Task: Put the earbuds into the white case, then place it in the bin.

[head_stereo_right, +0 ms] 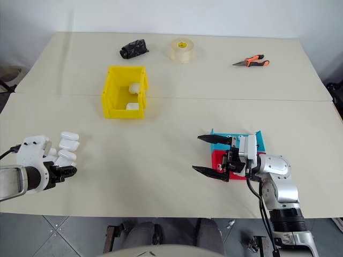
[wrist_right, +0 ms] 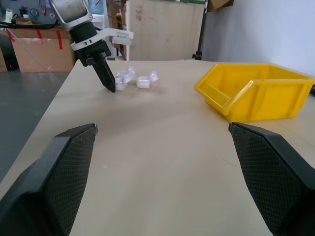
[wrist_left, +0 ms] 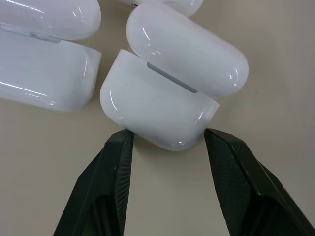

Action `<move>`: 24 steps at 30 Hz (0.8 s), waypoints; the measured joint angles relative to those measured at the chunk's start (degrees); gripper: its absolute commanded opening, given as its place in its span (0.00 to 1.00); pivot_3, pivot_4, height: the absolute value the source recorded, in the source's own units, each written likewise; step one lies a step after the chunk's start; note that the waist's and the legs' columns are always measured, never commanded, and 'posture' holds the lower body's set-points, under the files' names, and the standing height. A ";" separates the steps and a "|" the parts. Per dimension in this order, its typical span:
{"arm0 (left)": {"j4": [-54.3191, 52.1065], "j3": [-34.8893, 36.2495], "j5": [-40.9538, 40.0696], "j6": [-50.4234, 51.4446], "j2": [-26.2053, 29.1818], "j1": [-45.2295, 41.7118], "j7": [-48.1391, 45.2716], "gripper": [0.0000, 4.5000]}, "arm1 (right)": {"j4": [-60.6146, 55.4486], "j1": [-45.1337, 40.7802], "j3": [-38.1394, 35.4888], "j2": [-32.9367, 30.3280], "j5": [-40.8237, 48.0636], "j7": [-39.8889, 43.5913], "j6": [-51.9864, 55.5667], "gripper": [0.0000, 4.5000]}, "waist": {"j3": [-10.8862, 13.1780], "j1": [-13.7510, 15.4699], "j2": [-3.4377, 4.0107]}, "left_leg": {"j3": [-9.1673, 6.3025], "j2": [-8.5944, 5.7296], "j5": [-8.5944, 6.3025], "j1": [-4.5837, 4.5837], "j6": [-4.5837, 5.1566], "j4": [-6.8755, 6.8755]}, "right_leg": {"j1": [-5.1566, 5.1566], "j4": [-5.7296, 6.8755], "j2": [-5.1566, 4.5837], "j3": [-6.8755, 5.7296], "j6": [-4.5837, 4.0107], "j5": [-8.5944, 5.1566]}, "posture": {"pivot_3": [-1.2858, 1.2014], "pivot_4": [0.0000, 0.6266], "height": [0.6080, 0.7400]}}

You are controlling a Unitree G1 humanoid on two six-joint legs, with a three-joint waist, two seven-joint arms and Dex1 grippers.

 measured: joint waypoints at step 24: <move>-20.11 13.26 12.67 -1.75 -10.66 15.22 -5.94 0.99 | 8.08 -6.24 -0.11 -3.52 -0.01 5.64 2.31 1.00 | 0.02 0.04 0.03 | 0.03 0.08 -0.02 0.03 -0.06 0.01 | -0.04 -0.08 0.12 0.59 -0.05 -0.02 | 0.52 0.24 1.00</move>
